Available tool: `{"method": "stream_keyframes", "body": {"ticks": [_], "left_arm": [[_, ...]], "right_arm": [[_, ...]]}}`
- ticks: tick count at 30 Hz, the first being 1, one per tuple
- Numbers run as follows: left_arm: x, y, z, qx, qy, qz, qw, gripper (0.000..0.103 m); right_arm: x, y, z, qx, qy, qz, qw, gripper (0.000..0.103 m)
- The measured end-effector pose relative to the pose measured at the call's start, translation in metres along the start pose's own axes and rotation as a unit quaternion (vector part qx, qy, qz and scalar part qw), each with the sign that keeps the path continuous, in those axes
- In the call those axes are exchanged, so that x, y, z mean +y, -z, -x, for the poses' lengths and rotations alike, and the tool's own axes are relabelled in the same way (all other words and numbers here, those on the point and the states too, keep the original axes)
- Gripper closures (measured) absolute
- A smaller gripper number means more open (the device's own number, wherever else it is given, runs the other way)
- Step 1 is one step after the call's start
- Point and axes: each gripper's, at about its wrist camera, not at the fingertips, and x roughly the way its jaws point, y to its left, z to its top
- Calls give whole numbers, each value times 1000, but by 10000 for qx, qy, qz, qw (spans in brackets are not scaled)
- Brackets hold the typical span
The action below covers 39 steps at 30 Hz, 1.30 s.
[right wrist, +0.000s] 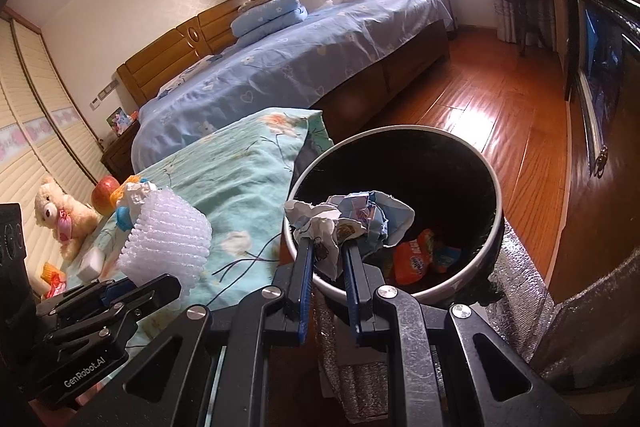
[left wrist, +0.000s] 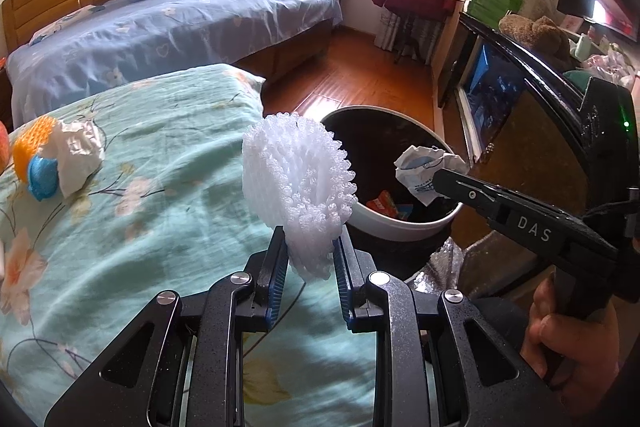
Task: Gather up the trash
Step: 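Carry the foam net and paper wrapper with both tools over the bin, then open both tools to drop the foam net and wrapper into the bin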
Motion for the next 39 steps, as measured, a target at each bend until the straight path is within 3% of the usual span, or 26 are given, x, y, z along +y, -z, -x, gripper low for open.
{"method": "stream_keyframes", "body": {"ticks": [25, 39], "left_arm": [[-38, -31, -40, 166, 182, -379, 9990, 82], [-43, -43, -60, 294, 353, -330, 9984, 82]], "right_arm": [[-36, -26, -20, 42, 178, -245, 9995, 88], [-45, -36, -26, 66, 258, -279, 9993, 88]]}}
